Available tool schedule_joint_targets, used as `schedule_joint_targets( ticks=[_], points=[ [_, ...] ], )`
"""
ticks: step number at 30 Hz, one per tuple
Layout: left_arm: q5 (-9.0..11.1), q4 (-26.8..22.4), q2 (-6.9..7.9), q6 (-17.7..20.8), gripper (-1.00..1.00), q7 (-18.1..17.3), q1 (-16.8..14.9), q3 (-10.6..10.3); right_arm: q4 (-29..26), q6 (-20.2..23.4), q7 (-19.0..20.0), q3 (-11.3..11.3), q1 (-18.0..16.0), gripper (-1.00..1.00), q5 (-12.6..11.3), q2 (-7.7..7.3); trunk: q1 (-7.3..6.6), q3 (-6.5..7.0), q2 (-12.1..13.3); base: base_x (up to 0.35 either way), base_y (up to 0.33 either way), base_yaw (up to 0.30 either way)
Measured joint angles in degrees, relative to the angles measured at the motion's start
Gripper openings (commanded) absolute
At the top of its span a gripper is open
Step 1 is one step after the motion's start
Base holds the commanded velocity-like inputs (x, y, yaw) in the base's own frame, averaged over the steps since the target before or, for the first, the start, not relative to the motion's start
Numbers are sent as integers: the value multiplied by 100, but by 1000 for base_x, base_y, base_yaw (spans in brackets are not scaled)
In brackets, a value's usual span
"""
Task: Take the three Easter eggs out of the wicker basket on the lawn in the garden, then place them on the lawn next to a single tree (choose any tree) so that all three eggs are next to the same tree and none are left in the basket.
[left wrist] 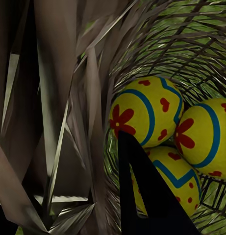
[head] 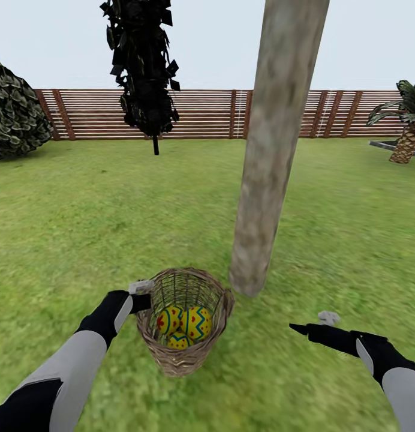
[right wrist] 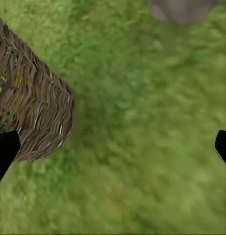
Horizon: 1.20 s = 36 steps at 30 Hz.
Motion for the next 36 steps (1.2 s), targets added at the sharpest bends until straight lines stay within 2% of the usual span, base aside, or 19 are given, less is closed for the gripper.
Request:
schedule_joint_targets(
  ticks=[16, 28, 36],
  points=[
    [0, 0, -2, 0, -100, 0, 0, -9, -3, 0, 16, 0, -4, 100, 0, 0, 0, 0, 0, 327, 0, 0],
    [0, -17, -9, -2, -100, -17, 0, -1, 36, 6, 32, -26, 8, 100, -2, 0, 4, -1, 0, 8, 0, 0],
    [-1, -8, -9, -1, -100, -18, 0, -1, 26, 6, 32, -26, 12, 100, 0, -5, 179, -144, -319, 0, 0, 0]
  ],
)
